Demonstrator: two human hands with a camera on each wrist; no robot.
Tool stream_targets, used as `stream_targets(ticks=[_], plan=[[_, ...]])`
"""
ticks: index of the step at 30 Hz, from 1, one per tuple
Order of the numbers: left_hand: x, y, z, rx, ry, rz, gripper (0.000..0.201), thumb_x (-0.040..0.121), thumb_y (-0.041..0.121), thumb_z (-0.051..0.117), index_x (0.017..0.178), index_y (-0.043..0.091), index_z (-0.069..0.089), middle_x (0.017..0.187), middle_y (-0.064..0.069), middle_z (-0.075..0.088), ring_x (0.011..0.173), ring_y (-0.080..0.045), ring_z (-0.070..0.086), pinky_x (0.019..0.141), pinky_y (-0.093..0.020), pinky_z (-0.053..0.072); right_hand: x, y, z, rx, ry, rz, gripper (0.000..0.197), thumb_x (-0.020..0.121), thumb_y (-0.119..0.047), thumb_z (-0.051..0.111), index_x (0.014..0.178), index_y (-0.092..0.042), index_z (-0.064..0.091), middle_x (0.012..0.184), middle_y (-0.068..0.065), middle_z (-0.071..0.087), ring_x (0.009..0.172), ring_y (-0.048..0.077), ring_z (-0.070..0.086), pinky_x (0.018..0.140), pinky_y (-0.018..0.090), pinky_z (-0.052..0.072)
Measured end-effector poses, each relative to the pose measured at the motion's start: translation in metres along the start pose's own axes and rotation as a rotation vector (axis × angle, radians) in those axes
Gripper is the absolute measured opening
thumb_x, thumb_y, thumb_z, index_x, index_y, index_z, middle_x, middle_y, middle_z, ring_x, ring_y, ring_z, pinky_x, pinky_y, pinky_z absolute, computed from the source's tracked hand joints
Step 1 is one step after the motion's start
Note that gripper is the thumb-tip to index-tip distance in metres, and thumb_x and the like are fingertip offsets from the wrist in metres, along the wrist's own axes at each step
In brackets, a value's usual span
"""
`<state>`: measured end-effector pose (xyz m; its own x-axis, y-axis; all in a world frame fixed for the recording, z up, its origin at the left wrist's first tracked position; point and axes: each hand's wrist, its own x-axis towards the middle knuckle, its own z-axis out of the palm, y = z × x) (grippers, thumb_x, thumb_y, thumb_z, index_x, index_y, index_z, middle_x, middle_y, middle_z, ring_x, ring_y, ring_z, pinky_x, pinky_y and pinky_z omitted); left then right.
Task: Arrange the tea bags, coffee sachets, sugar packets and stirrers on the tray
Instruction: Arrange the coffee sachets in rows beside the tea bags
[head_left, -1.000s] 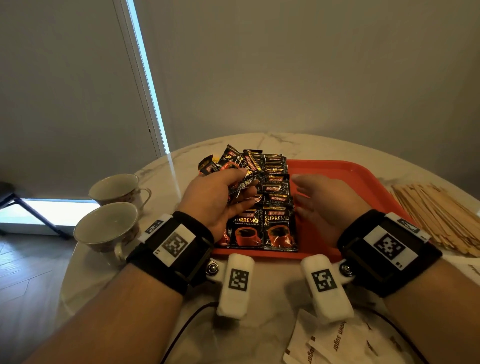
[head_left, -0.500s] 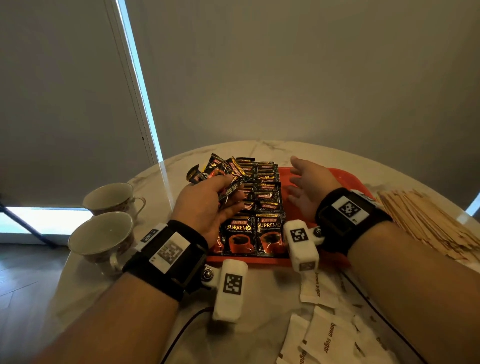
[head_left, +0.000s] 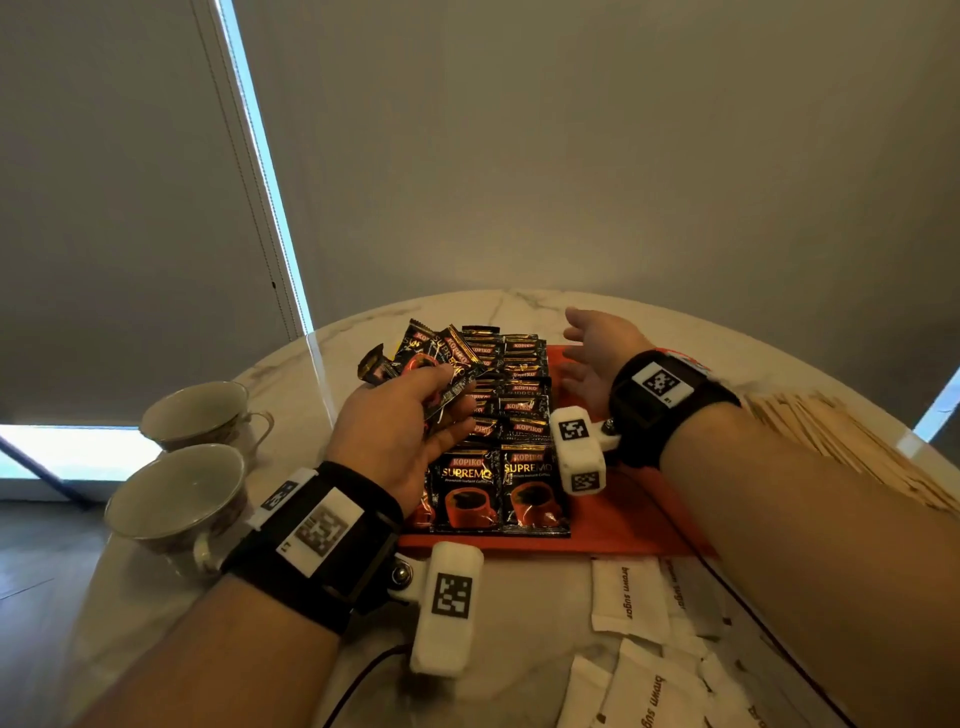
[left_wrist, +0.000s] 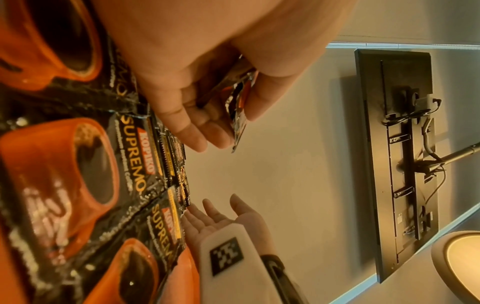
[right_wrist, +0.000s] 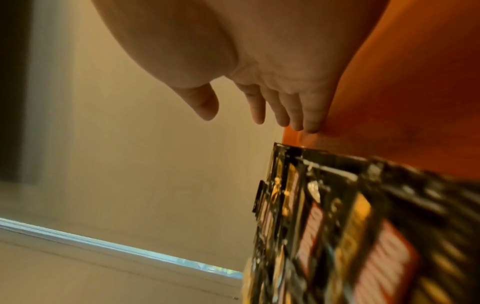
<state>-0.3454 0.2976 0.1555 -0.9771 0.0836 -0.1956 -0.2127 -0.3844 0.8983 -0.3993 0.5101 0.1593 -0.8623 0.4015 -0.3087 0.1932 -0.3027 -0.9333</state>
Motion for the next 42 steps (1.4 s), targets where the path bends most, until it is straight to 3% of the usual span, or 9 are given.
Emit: stream_targets(ticks=[7, 12, 16, 18, 20, 23, 25, 31, 42], plan=[[0.002, -0.001, -0.001, 0.006, 0.001, -0.004, 0.013, 0.097, 0.01, 0.069, 0.108, 0.004, 0.069, 0.114, -0.022, 0.075, 0.074, -0.02, 0.074, 0.069, -0.036, 0.066, 0.01, -0.008, 0.007, -0.086, -0.034, 0.03, 0.041, 0.103, -0.035, 0.054, 0.134, -0.008, 0.053, 0.117, 0.013, 0.063, 0.113, 0.029, 0.063, 0.108, 0.048, 0.047], [0.005, -0.002, -0.003, 0.006, -0.013, -0.008, 0.012, 0.095, 0.008, 0.071, 0.105, 0.003, 0.071, 0.097, -0.014, 0.077, 0.074, -0.019, 0.074, 0.068, -0.034, 0.065, 0.005, -0.011, -0.001, -0.136, -0.001, -0.103, 0.048, 0.097, -0.037, 0.06, 0.138, -0.011, 0.055, 0.138, 0.013, 0.059, 0.124, 0.032, 0.06, 0.106, 0.048, 0.05], [0.003, -0.001, -0.002, -0.008, -0.054, -0.024, 0.009, 0.091, 0.006, 0.075, 0.1, 0.005, 0.073, 0.074, -0.004, 0.077, 0.071, -0.015, 0.074, 0.07, -0.033, 0.064, -0.042, -0.008, 0.006, -0.148, -0.222, -0.223, 0.027, 0.096, -0.023, 0.068, 0.118, -0.007, 0.066, 0.107, 0.007, 0.07, 0.089, 0.017, 0.067, 0.08, 0.032, 0.054], [0.0, -0.001, -0.001, -0.013, -0.08, -0.015, 0.012, 0.089, 0.005, 0.076, 0.1, 0.007, 0.073, 0.076, -0.003, 0.078, 0.07, -0.015, 0.074, 0.07, -0.032, 0.062, -0.068, -0.002, 0.011, -0.229, -0.391, -0.231, 0.026, 0.093, -0.022, 0.071, 0.112, -0.004, 0.07, 0.094, 0.006, 0.07, 0.072, 0.014, 0.063, 0.066, 0.029, 0.049], [-0.004, 0.0, 0.0, -0.014, -0.114, 0.007, 0.014, 0.089, 0.008, 0.076, 0.102, 0.009, 0.074, 0.08, -0.003, 0.078, 0.075, -0.017, 0.073, 0.071, -0.033, 0.062, -0.081, 0.004, 0.013, -0.318, -0.443, -0.276, 0.018, 0.091, -0.017, 0.073, 0.106, -0.007, 0.072, 0.09, 0.007, 0.071, 0.068, 0.015, 0.062, 0.064, 0.03, 0.047], [-0.01, 0.003, 0.002, -0.038, -0.107, 0.045, 0.021, 0.092, 0.03, 0.076, 0.105, 0.014, 0.074, 0.086, -0.005, 0.079, 0.079, -0.021, 0.074, 0.073, -0.039, 0.063, -0.085, 0.007, 0.012, -0.311, -0.415, -0.34, 0.009, 0.091, -0.011, 0.072, 0.099, -0.01, 0.073, 0.091, 0.01, 0.071, 0.067, 0.017, 0.061, 0.065, 0.035, 0.047], [-0.011, 0.005, 0.003, -0.065, -0.053, 0.056, 0.029, 0.094, 0.038, 0.073, 0.109, 0.014, 0.071, 0.096, -0.009, 0.078, 0.085, -0.025, 0.075, 0.07, -0.04, 0.065, -0.084, 0.007, 0.01, -0.299, -0.391, -0.357, 0.007, 0.09, -0.009, 0.073, 0.097, -0.011, 0.073, 0.086, 0.006, 0.071, 0.062, 0.012, 0.06, 0.058, 0.027, 0.048], [-0.009, 0.005, 0.0, 0.001, -0.025, 0.125, 0.011, 0.095, 0.018, 0.072, 0.105, 0.014, 0.071, 0.091, -0.004, 0.081, 0.085, -0.02, 0.079, 0.061, -0.035, 0.064, -0.082, 0.003, 0.007, -0.128, -0.317, -0.312, 0.009, 0.087, -0.006, 0.076, 0.092, -0.004, 0.069, 0.074, 0.007, 0.068, 0.056, 0.012, 0.06, 0.052, 0.024, 0.053], [0.004, 0.021, -0.012, -0.089, 0.141, 0.238, 0.015, 0.1, 0.024, 0.067, 0.099, 0.01, 0.073, 0.082, -0.003, 0.076, 0.068, -0.01, 0.068, 0.065, -0.03, 0.059, -0.075, 0.01, 0.007, -0.283, -0.209, -0.236, 0.008, 0.089, 0.002, 0.069, 0.089, -0.005, 0.074, 0.075, 0.008, 0.066, 0.051, 0.008, 0.054, 0.051, 0.024, 0.046]])
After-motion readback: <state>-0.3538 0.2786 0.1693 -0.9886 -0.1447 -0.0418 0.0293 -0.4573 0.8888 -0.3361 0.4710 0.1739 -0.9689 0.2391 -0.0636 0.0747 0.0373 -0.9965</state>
